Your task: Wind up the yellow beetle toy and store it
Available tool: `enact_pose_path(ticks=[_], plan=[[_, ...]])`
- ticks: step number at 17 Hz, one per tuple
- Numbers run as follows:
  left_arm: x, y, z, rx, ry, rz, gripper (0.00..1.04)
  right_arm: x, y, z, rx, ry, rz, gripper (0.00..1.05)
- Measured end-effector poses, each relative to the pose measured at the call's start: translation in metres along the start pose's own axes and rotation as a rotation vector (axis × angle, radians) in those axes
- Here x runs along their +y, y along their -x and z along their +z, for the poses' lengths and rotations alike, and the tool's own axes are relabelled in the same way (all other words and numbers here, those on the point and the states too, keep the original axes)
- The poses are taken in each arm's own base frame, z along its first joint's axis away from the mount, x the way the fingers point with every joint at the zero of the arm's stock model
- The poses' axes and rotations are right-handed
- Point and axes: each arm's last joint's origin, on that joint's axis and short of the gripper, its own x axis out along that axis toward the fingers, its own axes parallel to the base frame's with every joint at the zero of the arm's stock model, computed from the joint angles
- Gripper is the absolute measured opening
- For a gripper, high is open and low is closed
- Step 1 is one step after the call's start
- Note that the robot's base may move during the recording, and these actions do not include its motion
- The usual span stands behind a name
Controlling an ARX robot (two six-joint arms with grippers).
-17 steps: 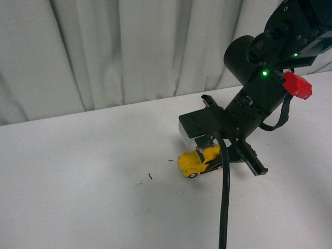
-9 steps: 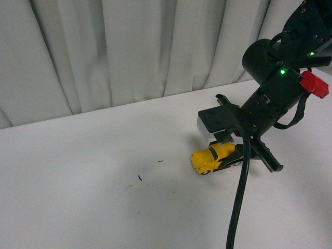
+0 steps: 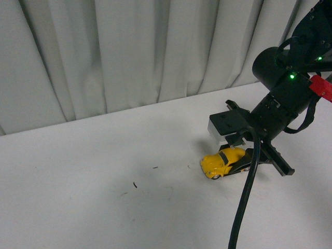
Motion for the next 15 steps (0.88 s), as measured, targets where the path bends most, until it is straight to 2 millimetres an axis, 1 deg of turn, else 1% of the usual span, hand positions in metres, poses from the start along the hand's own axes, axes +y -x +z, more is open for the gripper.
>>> enact_pose_path(ticks=[2,3,4,6,7,15], plan=[[0.0,0.0,0.0,0.0,0.0,0.0,0.98,0.0028,-0.003,-0.0018,0.014,-0.013,0.038,0.62],[0.0,0.0,0.0,0.0,0.0,0.0,0.98,0.0049,-0.0039,-0.0018,0.007,-0.023,0.053,0.71],[0.0,0.0,0.0,0.0,0.0,0.0,0.98,0.0045,-0.004,-0.0019,0.008,-0.021,0.05,0.82],[0.0,0.0,0.0,0.0,0.0,0.0,0.98,0.0046,-0.0039,-0.0018,0.008,-0.026,0.051,1.0],[0.0,0.0,0.0,0.0,0.0,0.0,0.98,0.0049,-0.004,-0.0019,0.008,-0.026,0.052,0.98],[0.0,0.0,0.0,0.0,0.0,0.0,0.98,0.005,-0.0045,-0.0015,0.009,-0.031,0.051,0.98]])
